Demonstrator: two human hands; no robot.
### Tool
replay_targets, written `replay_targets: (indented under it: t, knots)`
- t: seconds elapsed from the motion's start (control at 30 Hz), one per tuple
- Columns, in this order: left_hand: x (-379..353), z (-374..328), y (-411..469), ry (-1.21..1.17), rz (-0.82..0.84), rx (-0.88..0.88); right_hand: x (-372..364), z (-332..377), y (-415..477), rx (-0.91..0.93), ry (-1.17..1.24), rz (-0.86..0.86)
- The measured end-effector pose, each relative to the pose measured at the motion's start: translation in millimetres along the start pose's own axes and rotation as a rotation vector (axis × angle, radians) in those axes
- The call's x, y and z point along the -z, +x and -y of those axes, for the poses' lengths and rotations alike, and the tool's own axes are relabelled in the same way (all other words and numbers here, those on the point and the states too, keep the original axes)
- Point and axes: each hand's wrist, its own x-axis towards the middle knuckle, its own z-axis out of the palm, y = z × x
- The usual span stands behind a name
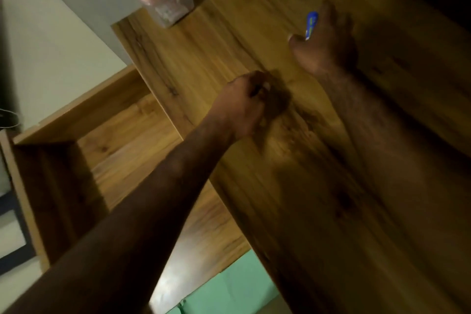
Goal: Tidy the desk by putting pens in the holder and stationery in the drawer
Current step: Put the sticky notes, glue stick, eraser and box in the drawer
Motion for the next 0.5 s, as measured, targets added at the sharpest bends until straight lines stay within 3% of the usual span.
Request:
replay_targets:
  t: [0.2,0.33,0.5]
  knots:
    - [9,6,-17,-0.179,0.072,0.096,-9,11,-15,-0.004,-0.111,-0.051]
    - [24,16,-42,-0.392,0.021,0.134,0,30,-68,0.030,0.024,-0.078]
    - [62,47,-109,-0.397,-0.006,0.036,17,71,-191,0.083,0.176,0.002]
